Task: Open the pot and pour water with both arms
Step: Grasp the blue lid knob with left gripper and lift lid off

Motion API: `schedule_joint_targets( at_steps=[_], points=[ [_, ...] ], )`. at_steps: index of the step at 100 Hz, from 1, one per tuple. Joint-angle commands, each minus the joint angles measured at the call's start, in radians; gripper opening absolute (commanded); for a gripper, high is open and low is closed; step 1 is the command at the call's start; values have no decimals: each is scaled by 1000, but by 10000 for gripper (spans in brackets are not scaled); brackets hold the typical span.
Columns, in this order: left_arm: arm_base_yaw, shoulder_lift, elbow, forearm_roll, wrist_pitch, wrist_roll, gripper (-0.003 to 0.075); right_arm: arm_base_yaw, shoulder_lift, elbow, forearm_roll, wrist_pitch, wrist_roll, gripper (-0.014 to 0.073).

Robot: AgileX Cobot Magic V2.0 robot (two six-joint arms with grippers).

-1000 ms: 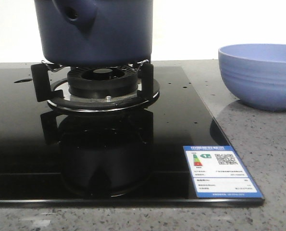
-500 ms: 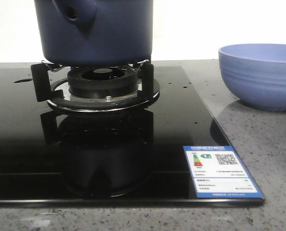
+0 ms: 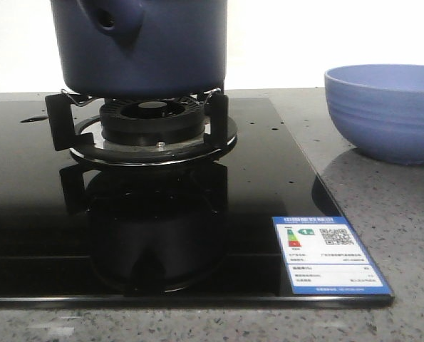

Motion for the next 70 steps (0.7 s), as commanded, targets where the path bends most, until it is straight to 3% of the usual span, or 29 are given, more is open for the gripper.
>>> schedule_joint_targets(
  at_steps=[1, 6, 15, 42, 56, 70],
  points=[
    [-22, 31, -41, -133, -91, 77, 257, 6, 12, -37, 19, -68, -19, 452],
    [-27, 49, -41, -200, -102, 124, 352, 6, 13, -37, 19, -72, -19, 522],
    [-27, 87, -41, -328, -109, 228, 449, 6, 13, -37, 19, -91, -19, 521],
    [-27, 282, -51, -843, -110, 703, 421, 6, 13, -37, 20, -114, -19, 469],
    [-27, 410, -112, -956, -31, 867, 421, 6, 13, -37, 20, -114, -19, 469],
    [-27, 546, -210, -970, 34, 927, 421, 6, 13, -37, 20, -114, -19, 469]
  ],
)
